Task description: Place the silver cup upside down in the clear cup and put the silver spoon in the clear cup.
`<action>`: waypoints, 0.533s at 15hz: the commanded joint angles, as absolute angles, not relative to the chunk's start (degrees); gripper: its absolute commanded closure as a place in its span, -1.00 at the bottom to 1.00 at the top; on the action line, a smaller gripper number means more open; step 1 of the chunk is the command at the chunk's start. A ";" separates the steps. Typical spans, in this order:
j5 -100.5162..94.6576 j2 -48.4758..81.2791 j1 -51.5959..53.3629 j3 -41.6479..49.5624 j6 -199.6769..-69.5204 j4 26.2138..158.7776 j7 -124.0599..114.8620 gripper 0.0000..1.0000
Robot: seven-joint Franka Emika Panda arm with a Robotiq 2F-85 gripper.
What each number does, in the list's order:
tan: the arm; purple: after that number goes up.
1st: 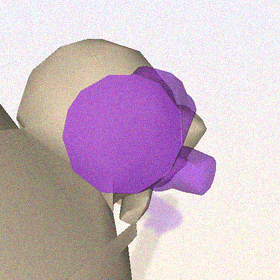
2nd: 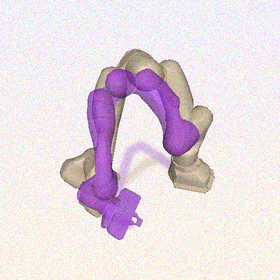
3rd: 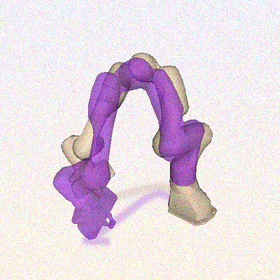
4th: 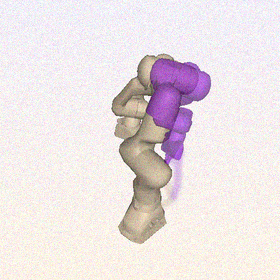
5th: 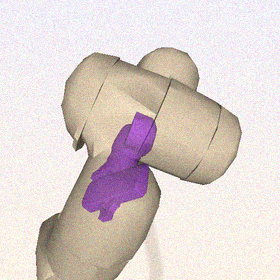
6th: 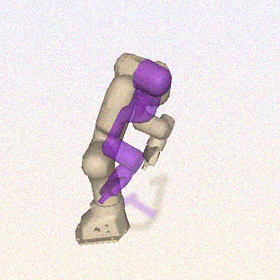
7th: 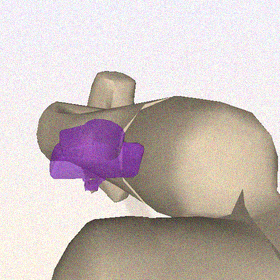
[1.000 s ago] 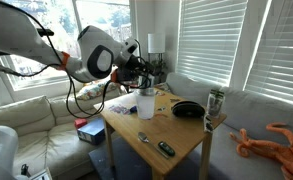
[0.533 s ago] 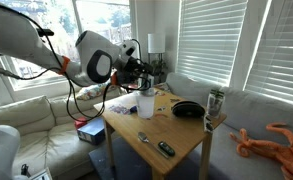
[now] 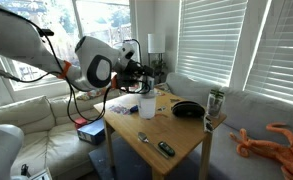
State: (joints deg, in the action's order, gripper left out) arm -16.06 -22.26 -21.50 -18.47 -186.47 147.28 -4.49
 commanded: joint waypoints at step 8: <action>-14.86 -21.43 -33.24 -29.52 -191.80 148.39 -8.72 -0.16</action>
